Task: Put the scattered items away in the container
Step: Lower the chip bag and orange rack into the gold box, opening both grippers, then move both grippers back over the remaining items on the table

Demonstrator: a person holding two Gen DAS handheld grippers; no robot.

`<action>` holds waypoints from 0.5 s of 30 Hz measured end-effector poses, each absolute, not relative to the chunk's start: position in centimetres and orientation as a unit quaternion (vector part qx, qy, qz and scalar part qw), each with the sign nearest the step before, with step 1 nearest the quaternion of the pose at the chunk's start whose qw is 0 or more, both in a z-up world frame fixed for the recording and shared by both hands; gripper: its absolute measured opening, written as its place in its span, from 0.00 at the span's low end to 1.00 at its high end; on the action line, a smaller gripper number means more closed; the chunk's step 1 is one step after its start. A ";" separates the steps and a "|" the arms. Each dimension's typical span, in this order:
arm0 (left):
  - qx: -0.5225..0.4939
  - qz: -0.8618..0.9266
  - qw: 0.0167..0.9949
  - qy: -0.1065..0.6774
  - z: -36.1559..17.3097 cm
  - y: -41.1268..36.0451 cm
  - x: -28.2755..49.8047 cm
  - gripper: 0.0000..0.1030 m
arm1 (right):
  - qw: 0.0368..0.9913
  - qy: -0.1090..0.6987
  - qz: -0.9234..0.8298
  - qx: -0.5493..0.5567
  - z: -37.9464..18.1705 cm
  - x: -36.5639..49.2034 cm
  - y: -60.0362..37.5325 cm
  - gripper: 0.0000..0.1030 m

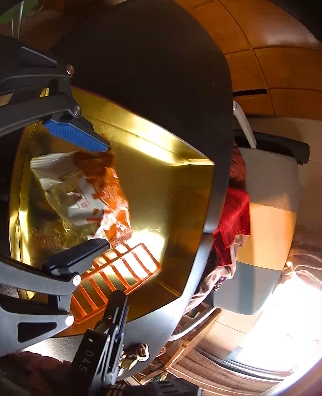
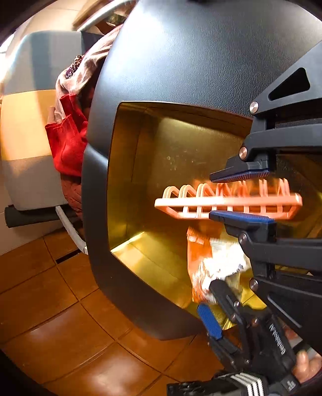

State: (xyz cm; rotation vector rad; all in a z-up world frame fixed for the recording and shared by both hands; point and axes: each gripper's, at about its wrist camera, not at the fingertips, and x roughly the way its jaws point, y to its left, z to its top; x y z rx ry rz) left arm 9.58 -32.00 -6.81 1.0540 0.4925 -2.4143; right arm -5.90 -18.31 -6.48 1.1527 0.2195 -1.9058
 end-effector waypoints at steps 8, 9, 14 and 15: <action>0.349 -0.898 0.207 0.168 -3.8 -29.9 10.0 0.80 | 0.427 0.060 -0.798 0.421 -4.1 -4.9 -14.9 0.40; 0.348 -0.901 0.198 0.164 -3.4 -29.2 9.8 0.80 | 0.421 0.055 -0.808 0.409 -3.5 -4.8 -13.9 0.44; 0.343 -0.915 0.151 0.147 -1.8 -25.4 8.5 0.80 | 0.359 0.026 -0.852 0.381 -2.1 -5.4 -7.3 0.71; 0.344 -0.917 0.140 0.145 -1.7 -24.7 8.1 0.80 | 0.346 0.014 -0.855 0.385 -2.1 -5.8 -5.7 0.71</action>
